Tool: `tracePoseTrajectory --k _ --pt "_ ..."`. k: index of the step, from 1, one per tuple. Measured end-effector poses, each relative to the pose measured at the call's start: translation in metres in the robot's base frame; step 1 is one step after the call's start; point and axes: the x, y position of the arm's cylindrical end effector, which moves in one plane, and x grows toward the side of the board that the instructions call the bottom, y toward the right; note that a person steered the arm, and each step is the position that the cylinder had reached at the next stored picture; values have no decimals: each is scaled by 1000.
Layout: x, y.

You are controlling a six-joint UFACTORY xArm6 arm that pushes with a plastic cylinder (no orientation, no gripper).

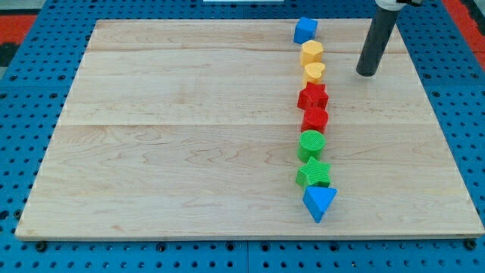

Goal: Move your arm to the right of the green circle

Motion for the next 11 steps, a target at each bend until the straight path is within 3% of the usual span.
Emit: tracePoseTrajectory --k 5,7,8,9,11 --pt "-10 13" --pt "-81 6" --pt "0 32" --pt "110 46" --pt "176 -14"
